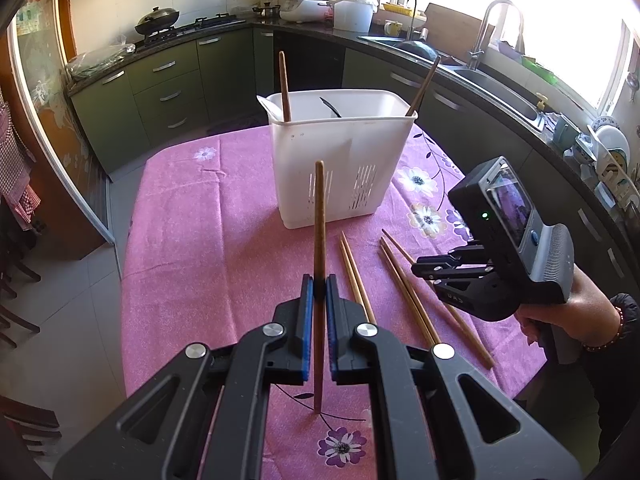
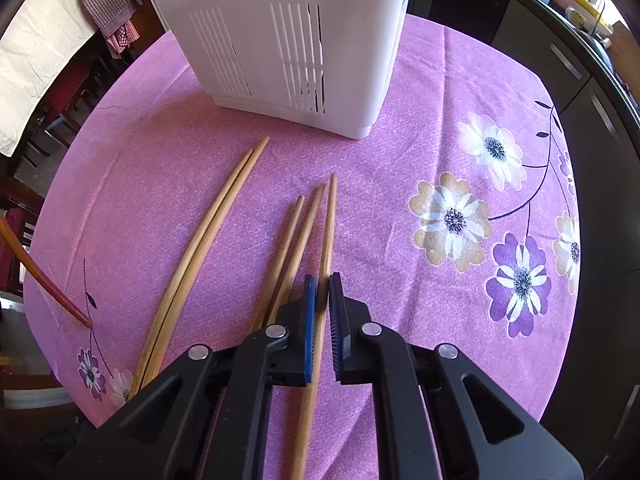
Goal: Organize utensils
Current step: 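Grasp a wooden chopstick with the right tool while the left tool holds its chopstick, then carry both upright chopsticks toward the white holder with both tools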
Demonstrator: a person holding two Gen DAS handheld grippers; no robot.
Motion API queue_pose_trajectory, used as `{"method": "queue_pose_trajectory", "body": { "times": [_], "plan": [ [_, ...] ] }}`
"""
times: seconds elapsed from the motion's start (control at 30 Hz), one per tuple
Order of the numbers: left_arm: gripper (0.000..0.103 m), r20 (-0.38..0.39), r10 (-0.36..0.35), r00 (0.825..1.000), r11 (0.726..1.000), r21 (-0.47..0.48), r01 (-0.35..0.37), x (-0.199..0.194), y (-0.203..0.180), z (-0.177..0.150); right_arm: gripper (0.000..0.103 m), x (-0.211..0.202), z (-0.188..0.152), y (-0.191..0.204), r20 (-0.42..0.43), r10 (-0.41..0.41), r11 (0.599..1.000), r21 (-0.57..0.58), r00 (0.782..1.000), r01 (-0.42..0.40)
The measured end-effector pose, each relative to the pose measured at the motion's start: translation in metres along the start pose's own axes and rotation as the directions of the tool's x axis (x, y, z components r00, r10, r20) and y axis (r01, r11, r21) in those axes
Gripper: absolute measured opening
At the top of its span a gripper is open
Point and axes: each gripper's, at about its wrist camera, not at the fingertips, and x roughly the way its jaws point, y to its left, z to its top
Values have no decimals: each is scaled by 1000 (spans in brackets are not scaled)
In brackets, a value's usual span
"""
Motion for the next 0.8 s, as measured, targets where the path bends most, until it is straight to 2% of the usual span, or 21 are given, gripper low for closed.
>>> {"method": "queue_pose_trajectory", "body": {
  "times": [0.17, 0.4, 0.6, 0.8],
  "plan": [
    [6, 7, 4, 1000, 1000, -2, -4, -3, 2, 0, 7, -60, -1, -1, 154, 13, 1000, 0, 988, -13],
    [6, 18, 7, 1000, 1000, -5, -7, -8, 4, -2, 7, -143, -30, -7, 342, 36, 999, -12, 939, -34],
    [6, 32, 12, 999, 1000, -2, -12, -15, 5, -4, 7, -170, -63, -9, 396, 27, 1000, -5, 918, -27],
    [6, 37, 11, 999, 1000, 6, -11, -19, 2, -6, 7, -176, -75, -12, 406, 29, 999, 7, 913, -35]
  ]
}}
